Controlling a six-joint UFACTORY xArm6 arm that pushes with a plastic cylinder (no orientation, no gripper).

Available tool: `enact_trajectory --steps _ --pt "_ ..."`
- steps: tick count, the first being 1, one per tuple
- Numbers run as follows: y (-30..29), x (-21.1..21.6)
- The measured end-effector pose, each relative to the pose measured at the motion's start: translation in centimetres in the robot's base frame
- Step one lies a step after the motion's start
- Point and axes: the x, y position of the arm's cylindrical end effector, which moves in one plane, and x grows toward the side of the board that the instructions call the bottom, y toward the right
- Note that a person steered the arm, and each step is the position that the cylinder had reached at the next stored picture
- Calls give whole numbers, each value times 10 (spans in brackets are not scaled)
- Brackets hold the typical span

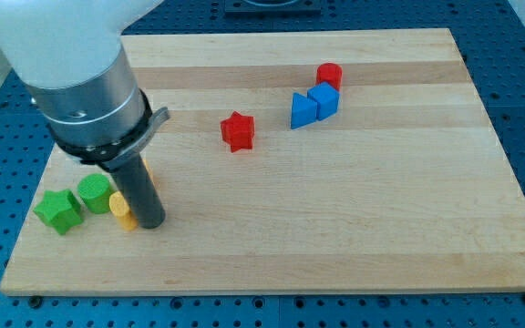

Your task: Move your arm towards the red star

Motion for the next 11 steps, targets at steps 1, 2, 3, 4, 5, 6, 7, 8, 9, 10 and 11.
enact_trajectory --steps 1,2,3,4,5,6,7,8,9,10,11 --pt "59 -8" --pt "119 -29" --pt "144 -40" --pt "149 -47" --pt "155 -54" --pt "155 -59" --pt "156 -65" --pt "157 -72" --pt "157 -80" --pt "158 -90" --pt "159 -101"
